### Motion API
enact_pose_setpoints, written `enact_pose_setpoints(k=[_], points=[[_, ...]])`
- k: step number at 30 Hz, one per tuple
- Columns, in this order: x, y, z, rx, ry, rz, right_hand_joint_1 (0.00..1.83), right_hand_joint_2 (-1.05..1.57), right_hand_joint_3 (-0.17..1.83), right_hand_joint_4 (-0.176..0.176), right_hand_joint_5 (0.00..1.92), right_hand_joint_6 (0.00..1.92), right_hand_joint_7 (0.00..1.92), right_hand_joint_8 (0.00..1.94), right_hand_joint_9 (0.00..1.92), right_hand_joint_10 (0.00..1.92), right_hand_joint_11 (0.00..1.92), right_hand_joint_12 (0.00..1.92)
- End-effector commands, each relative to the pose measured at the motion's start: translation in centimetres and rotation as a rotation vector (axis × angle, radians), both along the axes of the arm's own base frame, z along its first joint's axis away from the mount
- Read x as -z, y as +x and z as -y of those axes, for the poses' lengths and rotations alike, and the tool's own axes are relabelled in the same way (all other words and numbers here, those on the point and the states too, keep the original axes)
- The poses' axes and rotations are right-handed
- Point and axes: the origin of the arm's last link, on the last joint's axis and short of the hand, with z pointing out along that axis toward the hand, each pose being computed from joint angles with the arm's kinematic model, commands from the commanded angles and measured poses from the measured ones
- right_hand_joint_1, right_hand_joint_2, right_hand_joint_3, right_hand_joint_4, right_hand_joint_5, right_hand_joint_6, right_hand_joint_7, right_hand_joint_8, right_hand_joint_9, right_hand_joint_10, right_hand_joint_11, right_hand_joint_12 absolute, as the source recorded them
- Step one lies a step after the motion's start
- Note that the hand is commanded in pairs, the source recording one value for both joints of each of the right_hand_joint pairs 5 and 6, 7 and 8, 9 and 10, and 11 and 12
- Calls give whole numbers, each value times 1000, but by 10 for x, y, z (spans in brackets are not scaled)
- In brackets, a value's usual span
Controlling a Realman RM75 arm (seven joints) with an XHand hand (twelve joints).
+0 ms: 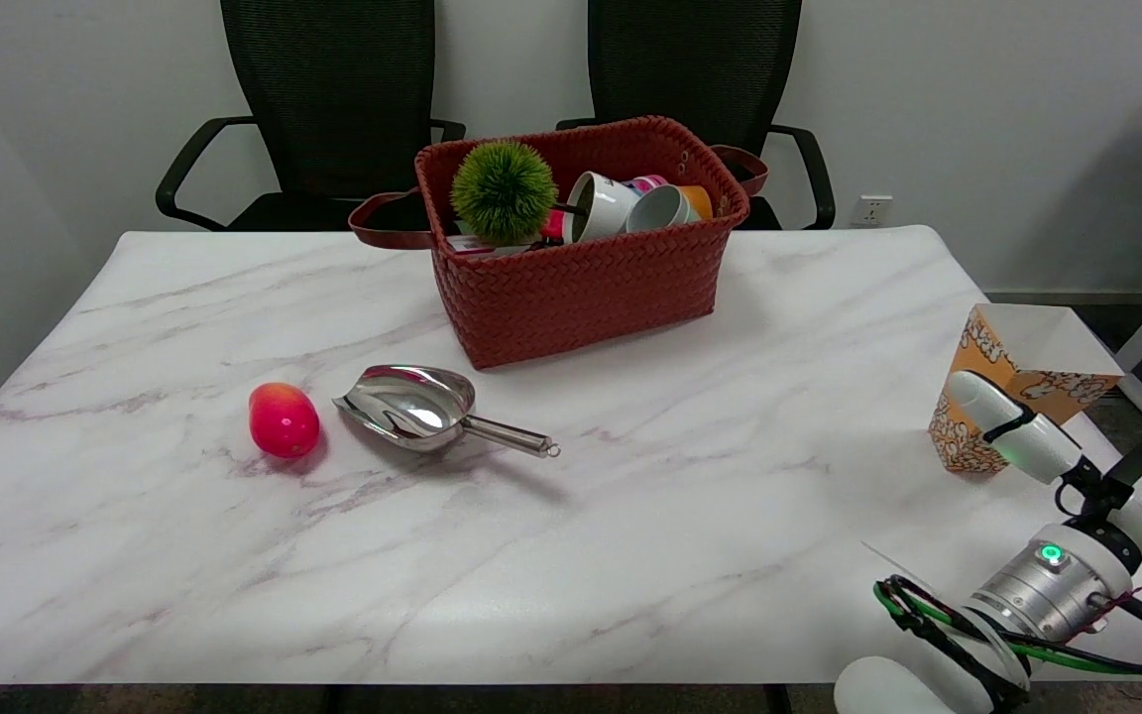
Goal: Pick up the popcorn box.
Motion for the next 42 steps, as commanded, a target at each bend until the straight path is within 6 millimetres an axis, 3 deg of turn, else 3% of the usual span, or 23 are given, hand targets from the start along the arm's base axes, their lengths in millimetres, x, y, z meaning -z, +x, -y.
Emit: enact_pose_setpoints(k=[1, 21, 42], points=[[-34, -27, 7, -85, 21, 94, 956, 26, -35, 0, 0, 0, 0, 0, 146, 146, 0, 0], [-51, -45, 25, -13, 101, 204, 920, 28, 93, 0, 0, 0, 0, 0, 78, 78, 0, 0], [-61, -57, 37, -17, 167, 273, 918, 42, 82, 0, 0, 0, 0, 0, 28, 28, 0, 0]])
